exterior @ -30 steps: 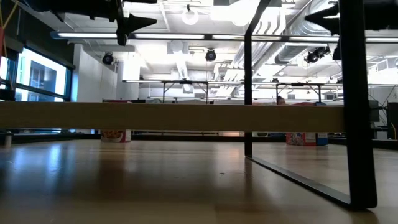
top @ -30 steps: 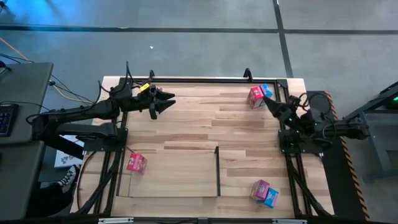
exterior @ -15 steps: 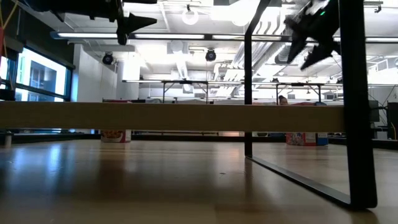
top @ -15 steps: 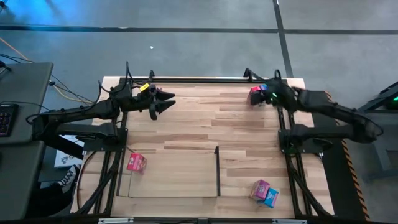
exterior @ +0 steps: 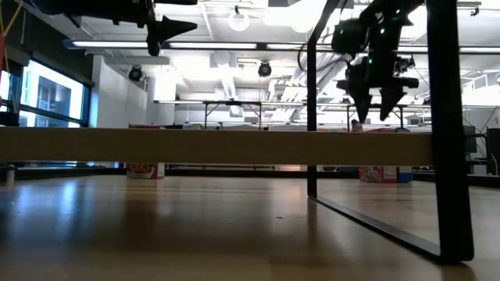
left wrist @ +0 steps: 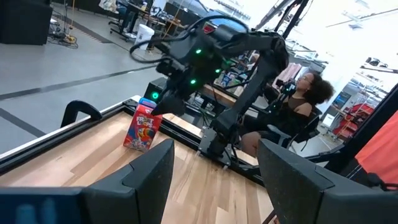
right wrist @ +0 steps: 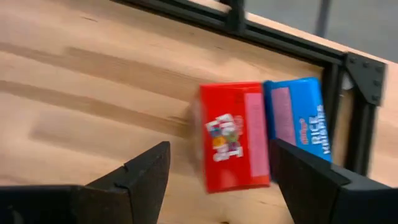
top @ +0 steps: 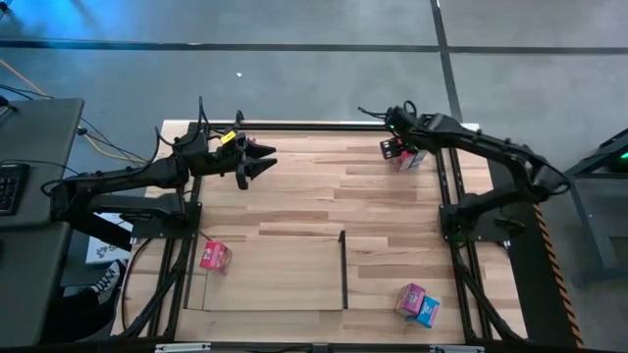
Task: Stack cereal on shelf
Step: Put the red cereal box on the shelf
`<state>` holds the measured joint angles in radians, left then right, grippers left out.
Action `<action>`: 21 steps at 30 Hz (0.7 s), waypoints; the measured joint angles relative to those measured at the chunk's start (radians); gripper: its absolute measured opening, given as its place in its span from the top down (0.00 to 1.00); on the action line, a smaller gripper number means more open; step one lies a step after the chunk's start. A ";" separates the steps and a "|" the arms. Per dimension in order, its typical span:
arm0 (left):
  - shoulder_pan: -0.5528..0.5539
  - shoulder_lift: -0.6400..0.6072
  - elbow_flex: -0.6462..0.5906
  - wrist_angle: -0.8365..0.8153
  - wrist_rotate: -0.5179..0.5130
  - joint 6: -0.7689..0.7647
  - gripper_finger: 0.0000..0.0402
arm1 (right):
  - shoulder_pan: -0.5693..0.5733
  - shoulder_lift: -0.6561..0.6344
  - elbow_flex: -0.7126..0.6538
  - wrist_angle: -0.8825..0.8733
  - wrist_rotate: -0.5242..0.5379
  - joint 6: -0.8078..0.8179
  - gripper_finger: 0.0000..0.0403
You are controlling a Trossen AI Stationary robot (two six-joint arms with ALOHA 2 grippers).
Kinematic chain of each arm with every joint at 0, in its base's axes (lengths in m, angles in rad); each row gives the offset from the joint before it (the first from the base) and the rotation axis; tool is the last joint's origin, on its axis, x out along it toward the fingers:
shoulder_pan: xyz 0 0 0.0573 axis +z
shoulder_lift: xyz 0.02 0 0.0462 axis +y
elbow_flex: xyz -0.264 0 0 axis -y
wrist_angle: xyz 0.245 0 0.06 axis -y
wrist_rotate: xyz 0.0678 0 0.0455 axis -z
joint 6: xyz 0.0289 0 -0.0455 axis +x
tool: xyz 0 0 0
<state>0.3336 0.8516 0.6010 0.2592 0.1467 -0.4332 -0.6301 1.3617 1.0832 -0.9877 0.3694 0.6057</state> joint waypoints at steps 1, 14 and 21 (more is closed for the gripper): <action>0.000 0.000 0.000 0.000 -0.001 0.000 0.45 | -0.004 0.014 0.000 0.000 0.013 0.000 0.36; 0.000 0.000 0.000 0.000 -0.003 0.000 0.45 | -0.012 0.098 0.000 0.021 0.042 0.007 0.36; 0.000 0.000 0.000 0.000 -0.004 -0.001 0.45 | -0.012 0.126 0.000 0.020 0.060 0.007 0.36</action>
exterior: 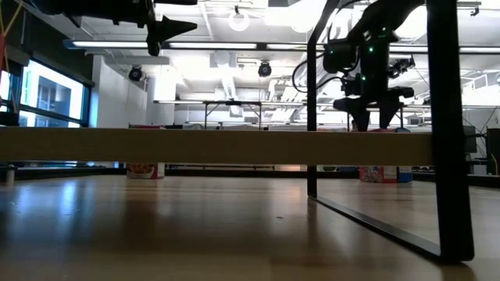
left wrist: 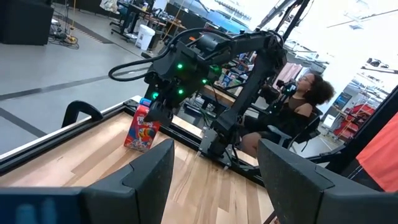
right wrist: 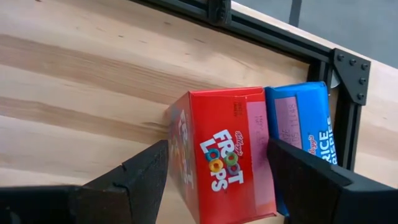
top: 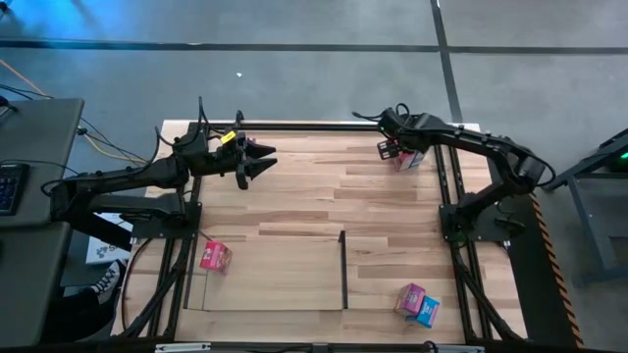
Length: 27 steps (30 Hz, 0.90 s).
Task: Stack cereal on shelf
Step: Put the red cereal box on the shelf
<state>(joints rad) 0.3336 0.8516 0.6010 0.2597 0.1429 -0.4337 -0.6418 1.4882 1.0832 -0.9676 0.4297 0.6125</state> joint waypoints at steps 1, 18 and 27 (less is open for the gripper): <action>0.000 0.000 0.000 0.000 0.000 0.000 0.45 | 0.000 0.004 0.000 0.000 0.004 0.000 0.36; 0.000 0.000 0.000 0.000 -0.003 0.000 0.45 | 0.001 0.010 0.001 0.041 -0.062 -0.044 0.36; 0.000 0.000 0.000 0.000 -0.006 0.000 0.45 | 0.001 0.012 0.054 0.061 -0.157 -0.146 0.36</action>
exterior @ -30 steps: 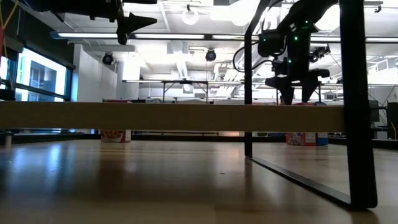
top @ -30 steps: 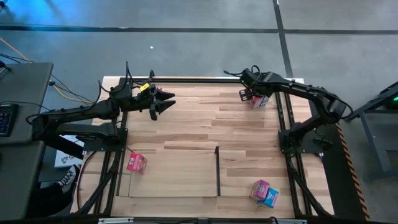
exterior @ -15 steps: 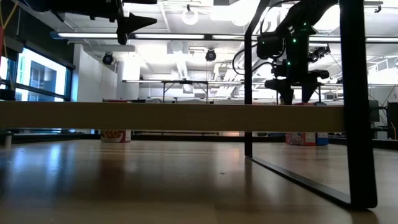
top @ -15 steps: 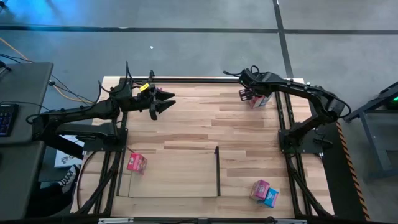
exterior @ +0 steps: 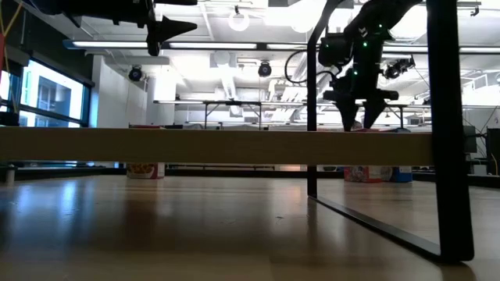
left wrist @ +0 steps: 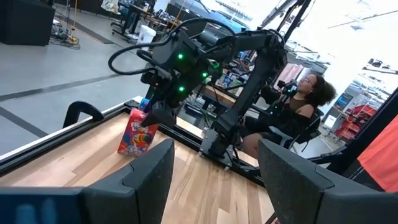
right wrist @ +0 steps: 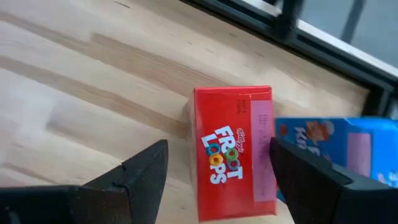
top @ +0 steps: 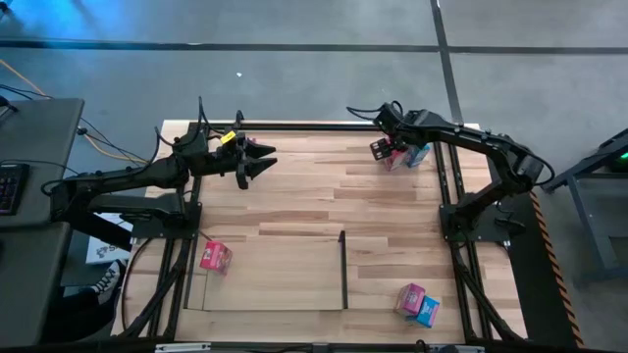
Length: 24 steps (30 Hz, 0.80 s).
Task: Stack cereal on shelf
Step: Put the red cereal box on the shelf
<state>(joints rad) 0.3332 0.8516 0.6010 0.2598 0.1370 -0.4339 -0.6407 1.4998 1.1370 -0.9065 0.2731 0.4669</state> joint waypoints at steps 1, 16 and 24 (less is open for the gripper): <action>0.000 0.000 0.000 0.000 -0.001 0.000 0.45 | 0.000 0.000 0.006 0.001 -0.008 -0.016 0.36; 0.000 0.000 0.000 0.000 -0.003 0.000 0.45 | 0.000 0.000 0.028 -0.003 0.046 0.006 0.36; 0.000 0.000 0.000 0.000 -0.003 0.000 0.45 | -0.001 0.026 0.026 -0.009 0.056 0.057 0.36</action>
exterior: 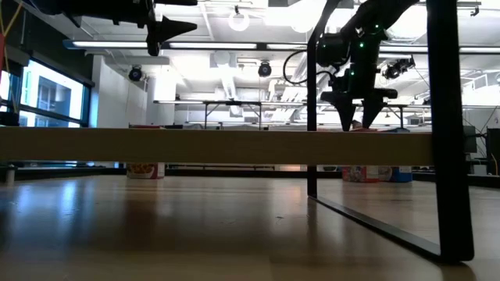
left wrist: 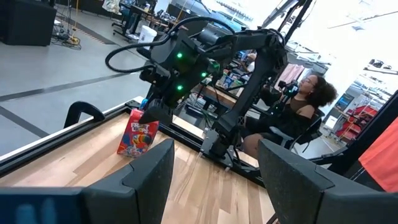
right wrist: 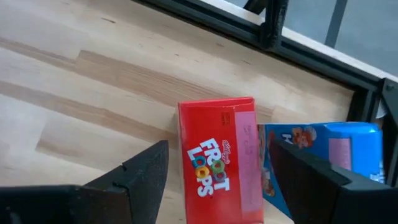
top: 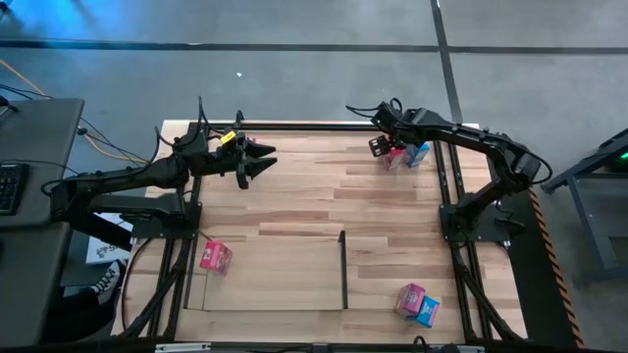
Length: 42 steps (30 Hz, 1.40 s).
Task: Stack cereal on shelf
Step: Put the red cereal box on the shelf
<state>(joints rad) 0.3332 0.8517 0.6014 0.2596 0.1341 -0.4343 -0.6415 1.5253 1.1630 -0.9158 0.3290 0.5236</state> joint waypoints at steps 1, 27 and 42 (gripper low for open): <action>0.000 0.000 0.000 0.000 0.000 0.000 0.45 | 0.000 0.007 0.000 0.006 -0.007 0.002 0.36; 0.000 0.000 0.000 0.000 0.001 0.000 0.45 | 0.000 0.123 -0.001 0.005 -0.027 -0.038 0.53; 0.000 0.001 0.000 0.084 -0.044 0.000 0.45 | 0.085 -0.126 0.001 0.226 -0.515 -0.162 0.64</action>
<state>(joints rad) 0.3332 0.8524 0.6014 0.3434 0.0902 -0.4343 -0.5566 1.3996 1.1636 -0.6897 -0.1858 0.3616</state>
